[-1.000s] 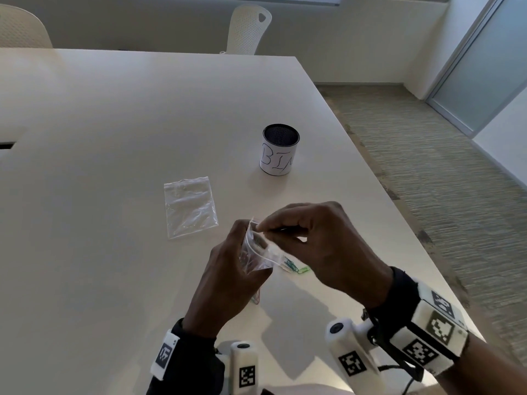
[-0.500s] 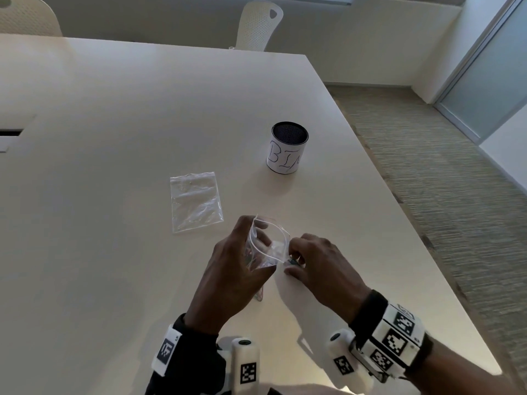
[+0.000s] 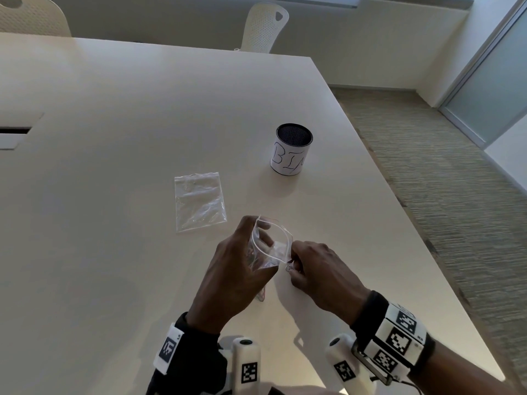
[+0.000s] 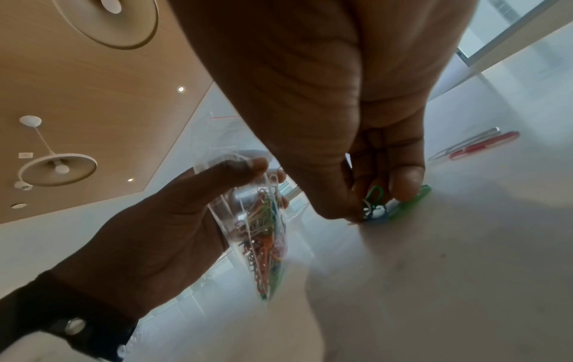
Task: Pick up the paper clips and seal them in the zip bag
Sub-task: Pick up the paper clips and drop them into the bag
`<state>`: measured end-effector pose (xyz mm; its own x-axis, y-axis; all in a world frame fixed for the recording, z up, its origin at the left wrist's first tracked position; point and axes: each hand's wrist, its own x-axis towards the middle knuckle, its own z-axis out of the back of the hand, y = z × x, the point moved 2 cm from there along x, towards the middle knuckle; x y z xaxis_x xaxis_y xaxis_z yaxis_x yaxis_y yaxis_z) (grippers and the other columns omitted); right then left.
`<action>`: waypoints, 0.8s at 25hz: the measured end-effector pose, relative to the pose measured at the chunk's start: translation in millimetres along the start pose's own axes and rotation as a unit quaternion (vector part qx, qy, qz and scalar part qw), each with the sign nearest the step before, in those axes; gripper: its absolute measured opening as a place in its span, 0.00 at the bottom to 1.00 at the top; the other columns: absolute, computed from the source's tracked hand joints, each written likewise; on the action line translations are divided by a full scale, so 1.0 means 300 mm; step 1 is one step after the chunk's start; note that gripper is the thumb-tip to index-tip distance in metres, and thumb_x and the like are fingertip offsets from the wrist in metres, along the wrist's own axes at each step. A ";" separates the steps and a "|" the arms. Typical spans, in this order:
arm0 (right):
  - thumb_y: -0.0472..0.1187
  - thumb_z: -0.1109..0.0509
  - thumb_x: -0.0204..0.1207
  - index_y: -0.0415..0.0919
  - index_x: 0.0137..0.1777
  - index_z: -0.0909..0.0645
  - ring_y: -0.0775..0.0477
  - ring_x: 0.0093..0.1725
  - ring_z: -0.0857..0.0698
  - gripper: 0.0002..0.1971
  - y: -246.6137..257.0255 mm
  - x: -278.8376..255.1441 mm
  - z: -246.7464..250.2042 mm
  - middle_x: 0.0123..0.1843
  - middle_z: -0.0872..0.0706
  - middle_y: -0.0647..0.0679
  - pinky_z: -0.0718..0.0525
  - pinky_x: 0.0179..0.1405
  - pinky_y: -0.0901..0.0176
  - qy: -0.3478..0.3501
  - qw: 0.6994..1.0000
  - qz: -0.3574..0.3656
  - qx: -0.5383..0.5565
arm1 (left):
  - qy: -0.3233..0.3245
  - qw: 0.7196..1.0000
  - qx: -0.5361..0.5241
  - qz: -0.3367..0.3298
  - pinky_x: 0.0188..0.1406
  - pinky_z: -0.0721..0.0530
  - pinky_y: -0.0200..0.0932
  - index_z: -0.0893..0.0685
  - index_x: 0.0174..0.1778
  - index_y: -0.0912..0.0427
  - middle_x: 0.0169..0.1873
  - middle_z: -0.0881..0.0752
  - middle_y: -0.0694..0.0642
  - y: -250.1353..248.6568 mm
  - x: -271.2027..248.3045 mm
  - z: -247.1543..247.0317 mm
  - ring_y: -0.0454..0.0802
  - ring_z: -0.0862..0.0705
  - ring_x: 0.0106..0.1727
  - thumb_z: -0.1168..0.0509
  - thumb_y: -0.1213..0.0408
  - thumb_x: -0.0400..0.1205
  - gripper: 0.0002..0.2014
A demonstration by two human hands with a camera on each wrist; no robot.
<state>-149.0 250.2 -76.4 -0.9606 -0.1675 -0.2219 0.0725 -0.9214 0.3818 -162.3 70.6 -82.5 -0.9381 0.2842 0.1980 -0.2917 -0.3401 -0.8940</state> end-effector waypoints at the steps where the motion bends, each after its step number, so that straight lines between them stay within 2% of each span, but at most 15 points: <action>1: 0.42 0.33 0.84 0.51 0.46 0.31 0.45 0.43 0.26 0.09 0.001 -0.003 0.001 0.45 0.25 0.51 0.32 0.45 0.57 0.005 1.000 0.001 -0.003 | 0.000 1.000 0.000 0.000 0.44 0.12 0.28 0.20 0.67 0.51 0.48 0.10 0.43 0.000 0.000 -0.001 0.41 0.09 0.49 0.18 0.64 0.77 0.25; 3: 0.42 0.33 0.84 0.48 0.47 0.24 0.44 0.44 0.23 0.04 0.000 -0.007 0.005 0.46 0.23 0.50 0.30 0.45 0.57 0.011 1.000 0.007 -0.011 | 0.000 1.000 0.000 0.003 0.44 0.13 0.28 0.20 0.67 0.51 0.48 0.10 0.43 0.001 0.000 -0.001 0.41 0.09 0.49 0.19 0.65 0.77 0.25; 5: 0.42 0.31 0.82 0.45 0.50 0.17 0.43 0.45 0.18 0.02 -0.004 -0.010 0.007 0.49 0.19 0.48 0.23 0.46 0.56 0.013 1.000 0.018 -0.010 | -0.001 1.000 0.002 0.007 0.43 0.14 0.26 0.20 0.67 0.51 0.47 0.10 0.43 0.002 0.000 -0.002 0.41 0.09 0.49 0.19 0.65 0.77 0.25; 7: 0.41 0.29 0.82 0.45 0.50 0.15 0.42 0.46 0.15 0.02 -0.006 -0.011 0.006 0.52 0.17 0.47 0.17 0.48 0.54 0.012 1.000 0.028 -0.003 | -0.001 1.000 0.004 0.005 0.43 0.13 0.27 0.21 0.67 0.50 0.47 0.10 0.43 0.003 0.000 -0.003 0.41 0.09 0.49 0.19 0.66 0.77 0.25; 9: 0.38 0.30 0.81 0.46 0.49 0.18 0.43 0.45 0.15 0.01 -0.004 -0.009 0.005 0.49 0.16 0.48 0.19 0.44 0.55 0.011 0.999 0.044 -0.018 | 0.003 1.000 0.005 0.003 0.44 0.12 0.29 0.21 0.67 0.50 0.47 0.10 0.43 0.004 0.001 -0.005 0.42 0.09 0.49 0.19 0.66 0.77 0.25; 12: 0.36 0.31 0.79 0.46 0.54 0.19 0.50 0.40 0.20 0.07 -0.027 -0.002 0.004 0.44 0.16 0.54 0.27 0.42 0.59 0.006 0.999 0.047 0.006 | 0.006 1.000 0.004 0.005 0.43 0.13 0.28 0.21 0.67 0.50 0.48 0.10 0.42 0.003 0.000 -0.005 0.40 0.09 0.50 0.18 0.65 0.77 0.26; 14: 0.35 0.30 0.79 0.45 0.54 0.16 0.57 0.36 0.20 0.08 -0.052 0.007 0.024 0.40 0.15 0.56 0.26 0.41 0.62 -0.009 0.998 0.033 0.050 | 0.005 1.000 -0.002 0.008 0.43 0.14 0.26 0.21 0.67 0.50 0.48 0.10 0.43 0.001 -0.001 -0.005 0.40 0.09 0.49 0.18 0.63 0.77 0.26; 16: 0.34 0.26 0.79 0.45 0.50 0.10 0.59 0.34 0.16 0.06 -0.069 0.013 0.071 0.38 0.10 0.53 0.20 0.40 0.64 -0.054 0.991 0.014 0.121 | 0.006 1.000 -0.005 0.011 0.42 0.15 0.25 0.21 0.67 0.50 0.48 0.10 0.44 0.003 -0.002 -0.006 0.41 0.09 0.48 0.18 0.62 0.77 0.25; 18: 0.34 0.22 0.79 0.44 0.47 0.08 0.54 0.34 0.13 0.04 -0.062 0.000 0.136 0.36 0.07 0.48 0.14 0.41 0.63 -0.118 0.966 0.003 0.230 | 0.008 1.000 0.002 0.013 0.43 0.13 0.27 0.21 0.67 0.49 0.48 0.10 0.43 0.006 -0.002 -0.007 0.41 0.09 0.48 0.18 0.63 0.77 0.26; 20: 0.33 0.20 0.78 0.42 0.48 0.08 0.50 0.37 0.08 0.03 -0.024 -0.030 0.205 0.39 0.06 0.46 0.09 0.45 0.60 -0.176 0.927 0.018 0.330 | 0.011 1.000 0.011 0.017 0.43 0.10 0.32 0.22 0.67 0.47 0.48 0.10 0.42 0.008 0.000 -0.009 0.40 0.09 0.48 0.19 0.64 0.77 0.26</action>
<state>-157.5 279.8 -22.0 -0.9973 0.0377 0.0631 0.0371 -0.4825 0.8751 -162.5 72.1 -85.9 -0.9433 0.2922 0.1577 -0.2635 -0.3698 -0.8909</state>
